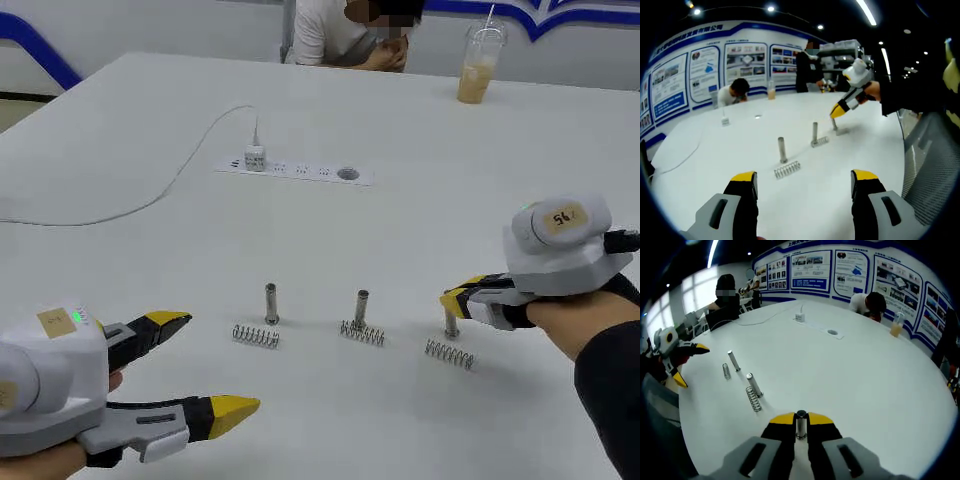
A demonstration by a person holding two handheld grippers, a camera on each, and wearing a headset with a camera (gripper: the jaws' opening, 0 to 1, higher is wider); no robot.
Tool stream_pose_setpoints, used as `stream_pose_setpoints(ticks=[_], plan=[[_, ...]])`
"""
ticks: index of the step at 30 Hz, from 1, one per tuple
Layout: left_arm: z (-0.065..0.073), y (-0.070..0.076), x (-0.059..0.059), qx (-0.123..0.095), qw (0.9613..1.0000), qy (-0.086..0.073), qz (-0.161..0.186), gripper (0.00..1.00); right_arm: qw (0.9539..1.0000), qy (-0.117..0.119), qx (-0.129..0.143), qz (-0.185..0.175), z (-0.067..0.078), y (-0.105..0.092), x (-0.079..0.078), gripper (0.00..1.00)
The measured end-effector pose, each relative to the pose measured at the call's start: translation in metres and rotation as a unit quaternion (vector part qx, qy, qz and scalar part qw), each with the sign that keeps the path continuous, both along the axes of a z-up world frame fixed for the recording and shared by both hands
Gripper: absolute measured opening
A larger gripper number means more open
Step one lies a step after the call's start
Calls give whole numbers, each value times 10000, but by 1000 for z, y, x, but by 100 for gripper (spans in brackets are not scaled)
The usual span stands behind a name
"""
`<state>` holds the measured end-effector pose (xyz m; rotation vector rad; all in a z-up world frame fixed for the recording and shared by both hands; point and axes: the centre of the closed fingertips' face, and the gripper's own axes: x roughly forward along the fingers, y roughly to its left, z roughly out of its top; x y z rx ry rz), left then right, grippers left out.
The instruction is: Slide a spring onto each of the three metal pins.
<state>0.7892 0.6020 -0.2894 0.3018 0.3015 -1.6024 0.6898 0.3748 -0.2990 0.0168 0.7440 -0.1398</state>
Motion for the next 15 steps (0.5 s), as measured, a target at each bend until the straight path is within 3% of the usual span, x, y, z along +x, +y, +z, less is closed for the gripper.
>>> stream_pose_setpoints(ticks=[15], plan=[[-2, 0, -1, 2, 10000, 8, 2, 78, 9999, 103, -10, 41, -3, 2, -11, 9]])
